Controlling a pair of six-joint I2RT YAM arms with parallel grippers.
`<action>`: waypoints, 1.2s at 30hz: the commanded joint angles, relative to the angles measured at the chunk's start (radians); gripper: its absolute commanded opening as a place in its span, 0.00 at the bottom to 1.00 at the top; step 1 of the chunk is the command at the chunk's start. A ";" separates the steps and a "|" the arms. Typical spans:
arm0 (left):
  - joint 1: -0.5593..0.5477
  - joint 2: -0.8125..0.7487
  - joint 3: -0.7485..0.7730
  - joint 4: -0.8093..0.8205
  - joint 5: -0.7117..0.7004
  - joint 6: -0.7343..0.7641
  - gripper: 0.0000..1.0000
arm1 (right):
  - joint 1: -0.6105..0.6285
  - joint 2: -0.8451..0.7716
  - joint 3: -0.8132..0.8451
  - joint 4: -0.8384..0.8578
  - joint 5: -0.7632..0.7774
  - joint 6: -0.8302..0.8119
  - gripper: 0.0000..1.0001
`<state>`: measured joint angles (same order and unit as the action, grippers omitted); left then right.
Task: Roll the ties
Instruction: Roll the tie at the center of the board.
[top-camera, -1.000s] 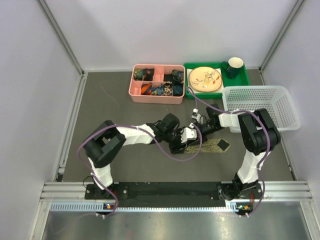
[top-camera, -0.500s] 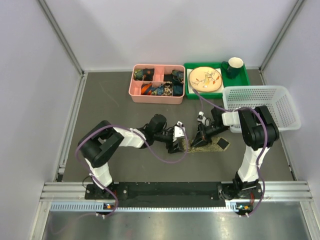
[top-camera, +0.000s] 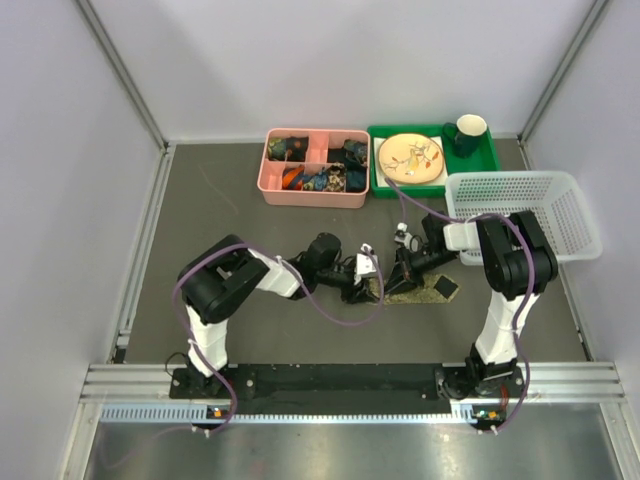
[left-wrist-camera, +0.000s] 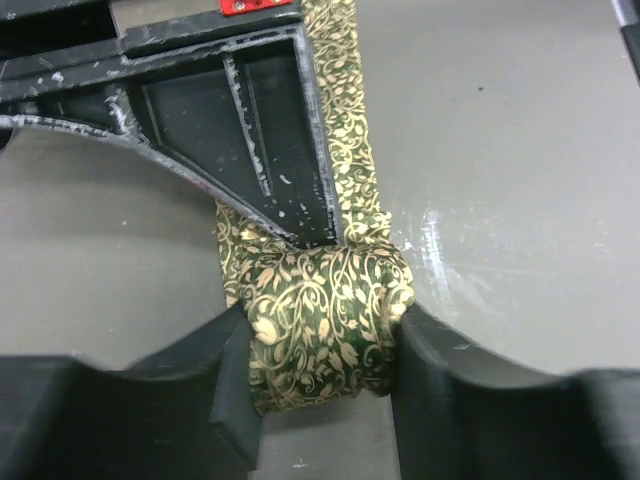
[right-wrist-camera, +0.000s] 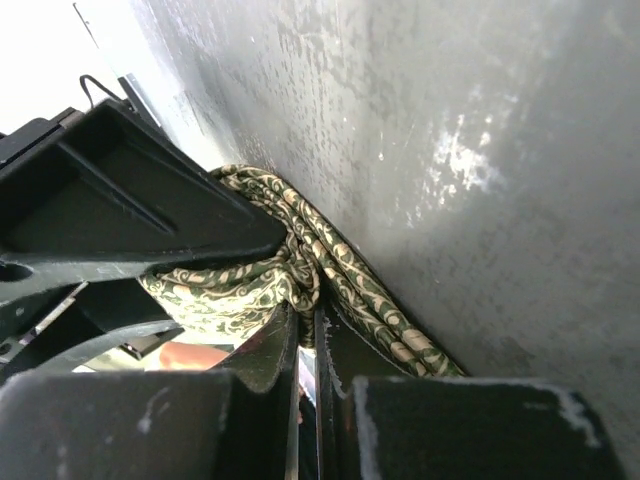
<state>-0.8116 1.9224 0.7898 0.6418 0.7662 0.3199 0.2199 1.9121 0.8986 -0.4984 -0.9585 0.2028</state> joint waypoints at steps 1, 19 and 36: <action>-0.015 -0.008 0.063 -0.170 -0.042 0.040 0.35 | 0.010 0.028 -0.001 0.054 0.130 -0.040 0.00; -0.087 -0.043 0.290 -0.953 -0.423 0.240 0.08 | -0.025 -0.194 0.010 -0.066 -0.055 -0.103 0.58; -0.104 0.027 0.384 -1.025 -0.404 0.249 0.32 | 0.036 -0.036 0.043 0.012 0.023 -0.095 0.00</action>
<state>-0.9188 1.8885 1.1763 -0.2710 0.3695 0.5579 0.2485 1.8507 0.9131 -0.4881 -1.0279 0.1677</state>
